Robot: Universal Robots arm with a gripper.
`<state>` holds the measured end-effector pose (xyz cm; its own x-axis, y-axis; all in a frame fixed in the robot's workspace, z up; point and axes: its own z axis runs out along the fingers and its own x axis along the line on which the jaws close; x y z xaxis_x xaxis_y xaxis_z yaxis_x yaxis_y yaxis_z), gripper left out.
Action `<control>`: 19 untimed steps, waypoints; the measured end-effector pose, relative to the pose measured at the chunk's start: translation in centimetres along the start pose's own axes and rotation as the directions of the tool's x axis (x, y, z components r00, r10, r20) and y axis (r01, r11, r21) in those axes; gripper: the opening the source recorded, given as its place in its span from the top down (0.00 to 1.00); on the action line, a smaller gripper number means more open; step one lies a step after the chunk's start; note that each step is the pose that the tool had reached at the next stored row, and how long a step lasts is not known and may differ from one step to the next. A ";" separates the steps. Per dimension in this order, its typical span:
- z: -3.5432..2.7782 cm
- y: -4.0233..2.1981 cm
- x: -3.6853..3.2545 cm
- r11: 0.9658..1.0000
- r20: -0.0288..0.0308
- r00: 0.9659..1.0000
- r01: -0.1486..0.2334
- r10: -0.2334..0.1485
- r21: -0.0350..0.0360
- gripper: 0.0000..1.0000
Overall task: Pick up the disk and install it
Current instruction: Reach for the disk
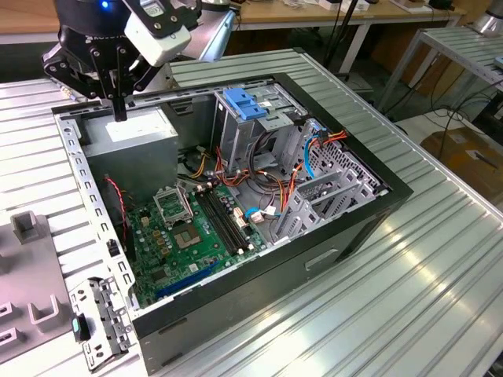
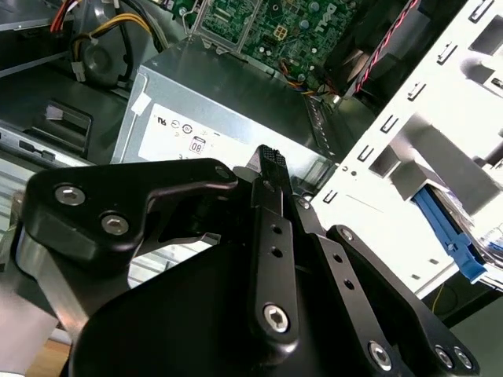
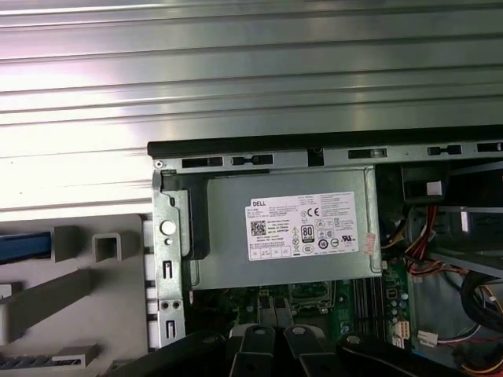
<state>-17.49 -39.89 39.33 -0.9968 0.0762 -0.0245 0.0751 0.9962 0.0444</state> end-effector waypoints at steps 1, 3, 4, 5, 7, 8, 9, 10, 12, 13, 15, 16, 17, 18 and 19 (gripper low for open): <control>0.00 -0.01 0.07 1.000 0.000 1.000 0.000 0.000 0.000 0.89; -0.01 -0.02 0.21 1.000 0.000 1.000 0.000 0.000 0.000 0.89; -0.01 -0.02 0.29 1.000 0.000 1.000 0.000 0.000 0.000 0.89; -0.01 -0.03 0.37 1.000 0.000 1.000 0.000 0.000 0.000 0.89; -0.01 -0.04 0.52 1.000 0.000 1.000 0.000 0.000 0.000 0.89; -0.02 -0.05 0.64 1.000 0.000 1.000 0.000 0.000 0.000 0.89; -0.02 -0.06 0.75 1.000 0.000 1.000 0.000 0.000 0.000 0.89; -0.02 -0.06 0.83 1.000 0.000 1.000 0.000 0.000 0.000 0.89; -0.03 -0.08 1.02 1.000 0.000 1.000 0.000 0.000 0.000 0.89; -0.03 -0.09 1.20 1.000 0.000 1.000 0.000 0.000 0.000 0.89; -0.04 -0.11 1.39 1.000 0.000 1.000 0.000 0.000 0.000 0.89; -0.04 -0.11 1.46 1.000 0.000 1.000 0.000 0.000 0.000 0.89; -0.04 -0.12 1.56 1.000 0.000 1.000 0.000 0.000 0.000 0.89; -0.04 -0.12 1.60 1.000 0.000 1.000 0.000 0.000 0.000 0.89; -0.04 -0.12 1.65 1.000 0.000 1.000 0.000 0.000 0.000 0.89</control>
<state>-19.15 -39.89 39.33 -0.9968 0.0762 -0.0245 0.0751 0.9962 0.0444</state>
